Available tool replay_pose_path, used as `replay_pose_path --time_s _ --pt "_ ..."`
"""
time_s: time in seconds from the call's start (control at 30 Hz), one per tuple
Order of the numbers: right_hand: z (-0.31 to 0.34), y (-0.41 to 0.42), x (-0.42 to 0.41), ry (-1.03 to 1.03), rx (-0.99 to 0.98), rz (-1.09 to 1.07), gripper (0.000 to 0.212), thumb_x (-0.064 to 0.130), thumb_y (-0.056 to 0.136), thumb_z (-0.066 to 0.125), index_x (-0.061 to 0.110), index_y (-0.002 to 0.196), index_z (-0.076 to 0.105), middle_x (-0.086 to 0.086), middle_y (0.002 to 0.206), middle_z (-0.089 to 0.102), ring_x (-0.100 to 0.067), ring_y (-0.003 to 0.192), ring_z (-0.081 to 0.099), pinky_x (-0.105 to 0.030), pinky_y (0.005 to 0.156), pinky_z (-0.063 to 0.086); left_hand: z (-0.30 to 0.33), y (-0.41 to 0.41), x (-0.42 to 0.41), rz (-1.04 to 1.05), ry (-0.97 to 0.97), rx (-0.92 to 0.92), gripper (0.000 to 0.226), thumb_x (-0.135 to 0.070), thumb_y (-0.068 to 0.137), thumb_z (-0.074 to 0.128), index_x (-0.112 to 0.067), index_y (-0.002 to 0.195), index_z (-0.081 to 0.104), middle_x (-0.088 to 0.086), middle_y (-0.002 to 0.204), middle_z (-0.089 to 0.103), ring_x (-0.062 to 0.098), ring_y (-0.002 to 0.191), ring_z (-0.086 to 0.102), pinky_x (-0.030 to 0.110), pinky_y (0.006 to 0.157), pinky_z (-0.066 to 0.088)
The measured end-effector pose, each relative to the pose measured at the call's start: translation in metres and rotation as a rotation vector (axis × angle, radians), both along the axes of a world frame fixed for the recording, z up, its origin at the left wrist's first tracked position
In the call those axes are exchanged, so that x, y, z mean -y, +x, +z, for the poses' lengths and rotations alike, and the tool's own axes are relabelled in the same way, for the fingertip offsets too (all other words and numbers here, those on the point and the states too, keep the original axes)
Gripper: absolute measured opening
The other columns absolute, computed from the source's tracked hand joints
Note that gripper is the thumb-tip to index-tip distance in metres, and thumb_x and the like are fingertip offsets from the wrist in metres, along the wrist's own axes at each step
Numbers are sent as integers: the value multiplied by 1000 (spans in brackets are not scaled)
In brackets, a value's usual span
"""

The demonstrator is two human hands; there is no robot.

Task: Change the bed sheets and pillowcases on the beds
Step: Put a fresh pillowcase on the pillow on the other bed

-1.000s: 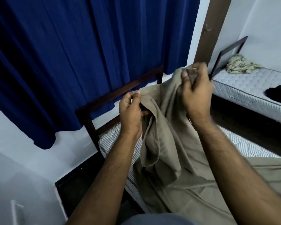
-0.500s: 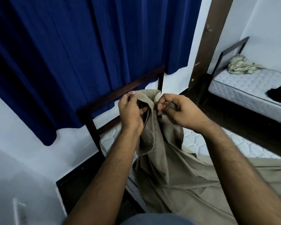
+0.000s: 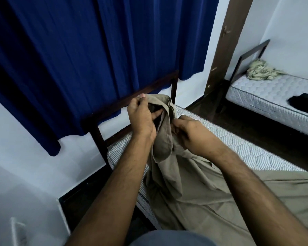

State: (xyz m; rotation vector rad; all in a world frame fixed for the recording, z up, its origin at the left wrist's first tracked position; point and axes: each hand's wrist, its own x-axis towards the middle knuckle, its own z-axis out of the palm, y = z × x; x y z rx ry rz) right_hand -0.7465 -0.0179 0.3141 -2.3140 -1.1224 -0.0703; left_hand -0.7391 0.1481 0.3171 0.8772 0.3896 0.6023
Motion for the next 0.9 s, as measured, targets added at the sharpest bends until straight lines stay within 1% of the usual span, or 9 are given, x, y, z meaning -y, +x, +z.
replay_pose_path --time_s 0.1,0.2,0.27,0.37,0.43,0.53,0.67,0.77,0.9 --pt "-4 -9 -4 181 -70 -122 32 19 78 36 21 108 49 -1 95 54 -22 84 55 -34 73 45 3 6 3 -18 37 11 14 -13 104 52 -9 93 60 31 117 60 37 102 68 37 62 60" --pt "-6 -18 1 315 -21 -134 36 25 85 37 26 121 42 -2 106 56 -22 92 58 -39 80 50 9 11 5 -47 132 15 12 -9 102 56 -3 94 62 28 115 61 32 96 70 37 65 61" --pt "-9 -19 6 164 50 -78 43 34 87 36 31 130 39 -4 110 51 -28 90 59 -44 76 52 14 13 5 -54 208 21 12 -8 101 58 0 93 62 24 111 64 27 95 70 35 67 61" --pt "-22 -11 10 -248 153 -71 41 40 97 36 38 137 39 1 105 39 -32 84 61 -45 66 53 21 17 4 -38 316 24 11 -7 99 61 -1 89 63 11 99 68 11 87 72 31 70 61" --pt "-31 -6 11 -365 136 -70 44 34 104 39 43 146 35 3 103 34 -31 85 63 -44 68 54 24 20 3 -29 364 30 11 -5 98 61 -1 89 64 3 89 69 3 80 71 30 72 61" --pt "-39 -4 14 -495 154 -49 50 35 107 33 50 153 20 -2 116 42 -28 90 64 -40 66 51 28 22 3 -6 430 51 17 -6 97 63 -9 81 67 -3 83 70 4 82 72 33 74 61" --pt "-46 -2 13 -560 85 -32 36 36 104 37 46 138 44 -1 121 46 -29 100 64 -40 74 50 25 30 -8 78 521 13 16 -18 93 67 -20 77 69 4 94 74 12 90 73 39 80 62" --pt "-40 4 24 -383 -63 -5 28 33 88 46 38 114 56 4 99 46 -28 89 64 -40 73 52 17 35 -31 220 635 -71 13 -25 86 65 -25 73 70 1 90 75 15 88 72 47 86 60" --pt "-23 32 52 -148 83 -267 23 10 83 68 16 105 69 2 90 49 -32 85 65 -41 73 53 -7 32 -67 369 709 -235 28 -34 85 62 -15 64 59 4 72 64 15 68 59 47 77 55"
